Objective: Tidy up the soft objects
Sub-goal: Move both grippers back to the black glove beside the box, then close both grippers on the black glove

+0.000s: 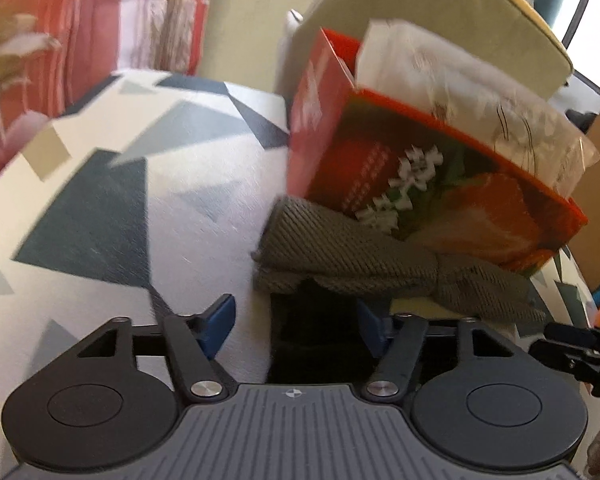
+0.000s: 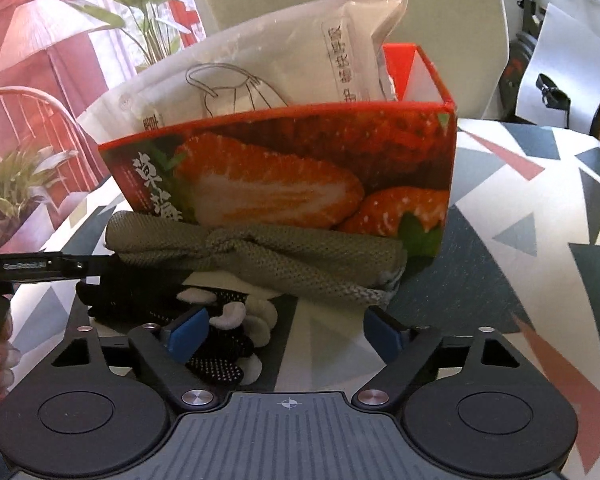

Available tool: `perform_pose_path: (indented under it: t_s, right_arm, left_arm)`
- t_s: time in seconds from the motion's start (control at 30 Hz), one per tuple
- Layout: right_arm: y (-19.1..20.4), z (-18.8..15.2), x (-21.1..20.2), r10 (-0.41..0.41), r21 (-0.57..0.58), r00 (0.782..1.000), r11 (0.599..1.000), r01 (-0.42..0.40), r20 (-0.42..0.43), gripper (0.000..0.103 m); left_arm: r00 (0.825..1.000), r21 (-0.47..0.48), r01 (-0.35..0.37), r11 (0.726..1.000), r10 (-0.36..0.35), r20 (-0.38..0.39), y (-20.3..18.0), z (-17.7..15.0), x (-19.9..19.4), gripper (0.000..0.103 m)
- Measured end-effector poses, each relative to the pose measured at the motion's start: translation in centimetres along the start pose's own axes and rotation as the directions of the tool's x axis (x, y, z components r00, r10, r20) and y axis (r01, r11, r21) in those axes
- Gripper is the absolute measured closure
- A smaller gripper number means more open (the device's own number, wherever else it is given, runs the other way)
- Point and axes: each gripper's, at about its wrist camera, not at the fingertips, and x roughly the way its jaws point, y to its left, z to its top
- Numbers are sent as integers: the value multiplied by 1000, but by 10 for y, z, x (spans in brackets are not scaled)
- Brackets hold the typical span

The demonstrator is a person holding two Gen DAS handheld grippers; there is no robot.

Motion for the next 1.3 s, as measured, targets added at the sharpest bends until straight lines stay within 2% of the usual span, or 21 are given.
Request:
perform_pose_path:
  t_s: [0.07,0.23,0.4,0.63,0.8,0.9,1.0,1.23,1.3]
  right_arm:
    - [1,0,3,5,-6,1000,1000,-5,-5,23]
    - [3,0,9,25,-4,999,1000,-25,-26,29]
    - [5,-2,13,34,0,999,999,-34,-40,32]
    - [0,-12,13,36,27,997,999,-34,-69,35]
    - [4,-24,13,48,14,994,999,-47,-100,36]
    - [9,-28,12,35,-26,995,999,-37,-88,38]
    - [9,-28,11,31,-16,996,999,-33,-80,41]
    - [8,-24,10,-3,-46,999,999,2,-34,40]
    - [6,-24,13,1,-40,999,999,-3,-34,42]
  left_arm:
    - [999,12,32,999,-32,-16,-4,-6,2,54]
    - [994,12,104,994,-104,-38,-10,-16,2,67]
    - [988,27,143,989,-142,-62,-25,-32,-2,67]
    - [987,2,151,988,-151,-63,-32,-49,-8,67]
    - [987,5,144,990,-144,-65,-33,-50,-8,66]
    - [988,10,143,990,-142,-65,-33,-50,-9,66]
    - [987,16,145,989,-144,-67,-33,-50,-10,66]
    - [988,31,143,989,-141,-65,-35,-51,-7,65]
    - [988,31,145,989,-143,-64,-35,-51,-7,65]
